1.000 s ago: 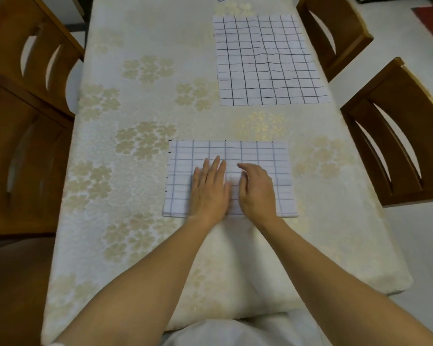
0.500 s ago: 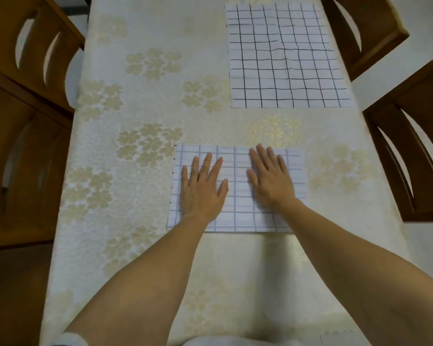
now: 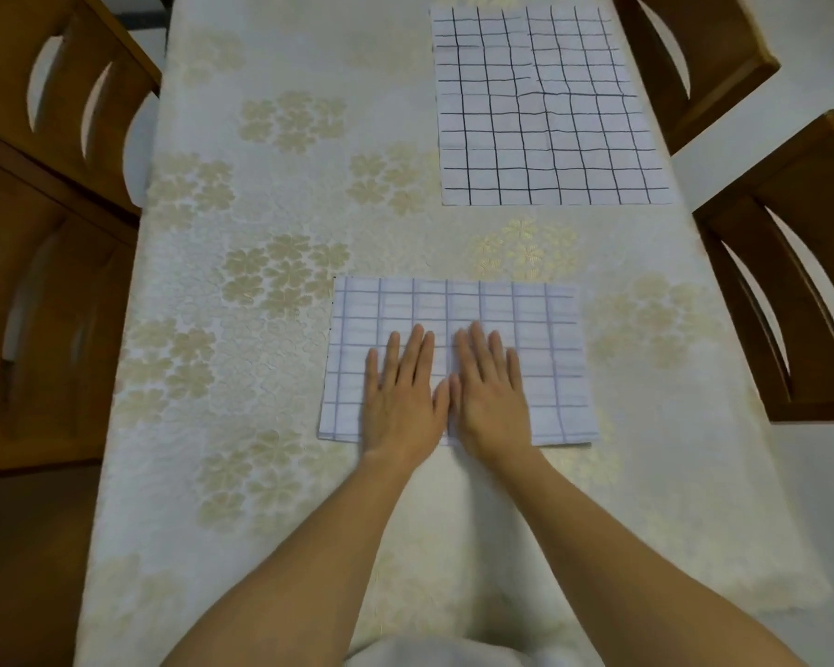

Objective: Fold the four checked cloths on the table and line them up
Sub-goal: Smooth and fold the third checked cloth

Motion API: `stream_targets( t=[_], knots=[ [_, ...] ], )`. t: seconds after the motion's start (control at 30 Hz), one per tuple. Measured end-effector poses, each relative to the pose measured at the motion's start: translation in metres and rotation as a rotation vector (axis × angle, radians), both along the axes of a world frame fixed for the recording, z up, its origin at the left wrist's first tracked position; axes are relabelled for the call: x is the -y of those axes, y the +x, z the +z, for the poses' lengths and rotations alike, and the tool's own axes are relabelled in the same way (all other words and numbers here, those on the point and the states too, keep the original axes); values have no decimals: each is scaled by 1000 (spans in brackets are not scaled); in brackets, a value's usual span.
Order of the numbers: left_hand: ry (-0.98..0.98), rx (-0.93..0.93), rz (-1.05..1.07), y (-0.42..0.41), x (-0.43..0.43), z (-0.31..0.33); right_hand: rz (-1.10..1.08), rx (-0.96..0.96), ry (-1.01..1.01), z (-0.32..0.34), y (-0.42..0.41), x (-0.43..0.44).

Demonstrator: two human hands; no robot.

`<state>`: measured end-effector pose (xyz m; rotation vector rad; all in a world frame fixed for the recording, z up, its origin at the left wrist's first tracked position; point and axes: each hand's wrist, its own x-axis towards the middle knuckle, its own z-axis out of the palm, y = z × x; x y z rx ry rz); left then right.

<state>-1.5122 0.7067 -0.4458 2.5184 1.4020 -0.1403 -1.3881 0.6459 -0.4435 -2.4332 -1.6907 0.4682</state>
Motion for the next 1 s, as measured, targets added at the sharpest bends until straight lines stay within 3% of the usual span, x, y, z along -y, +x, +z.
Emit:
stream_targets(
  t=[0.33,0.4,0.53,0.63,0.77,1.0],
  knots=[
    [-2,-72,99,-52,-26,6,-245,52,-148,16,103,59],
    [-4,-69,113,-48,-28,12,-308,-3,-99,20,109,54],
    [-8,37,3,-13,-26,25,-546,-130,183,35,103,37],
    [-95,113,-51,16,-33,24,-675,-285,146,38,109,28],
    [-85,61,-50,25,-35,12,-826,-566,135,52,123,16],
    [-20,50,-18,24,-31,6,-863,-715,-8,53,142,20]
  ],
)
